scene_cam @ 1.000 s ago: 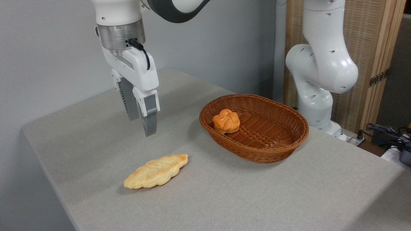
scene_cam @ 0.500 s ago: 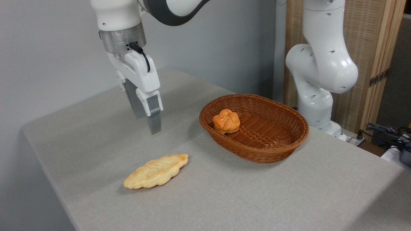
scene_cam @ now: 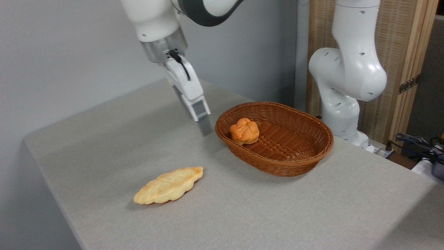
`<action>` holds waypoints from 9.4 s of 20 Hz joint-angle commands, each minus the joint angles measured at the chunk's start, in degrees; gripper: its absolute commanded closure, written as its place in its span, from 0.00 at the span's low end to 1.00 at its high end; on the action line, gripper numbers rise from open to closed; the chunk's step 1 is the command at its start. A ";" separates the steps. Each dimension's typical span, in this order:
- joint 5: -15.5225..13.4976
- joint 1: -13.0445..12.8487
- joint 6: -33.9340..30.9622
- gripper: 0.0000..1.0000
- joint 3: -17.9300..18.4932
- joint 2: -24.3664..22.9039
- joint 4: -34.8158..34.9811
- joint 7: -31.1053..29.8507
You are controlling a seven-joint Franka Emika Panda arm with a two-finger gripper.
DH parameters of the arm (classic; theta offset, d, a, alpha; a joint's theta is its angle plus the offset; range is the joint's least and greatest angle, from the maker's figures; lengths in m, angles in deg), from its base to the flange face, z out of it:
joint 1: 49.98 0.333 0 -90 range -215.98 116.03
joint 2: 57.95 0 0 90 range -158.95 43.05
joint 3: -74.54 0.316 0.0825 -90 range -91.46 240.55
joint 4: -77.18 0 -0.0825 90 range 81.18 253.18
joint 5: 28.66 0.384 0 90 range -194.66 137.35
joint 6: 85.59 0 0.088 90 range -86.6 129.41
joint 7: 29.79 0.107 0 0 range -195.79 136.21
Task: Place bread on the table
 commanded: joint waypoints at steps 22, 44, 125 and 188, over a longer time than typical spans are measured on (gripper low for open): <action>-0.64 -6.54 -2.93 0.00 0.00 -3.56 19.37 2.72; -0.20 -7.34 -2.14 0.70 0.00 -2.77 18.93 3.43; -1.34 -6.55 13.94 0.00 3.43 17.10 -17.54 -2.62; -1.08 -6.55 5.86 0.00 8.08 13.05 -18.25 -10.55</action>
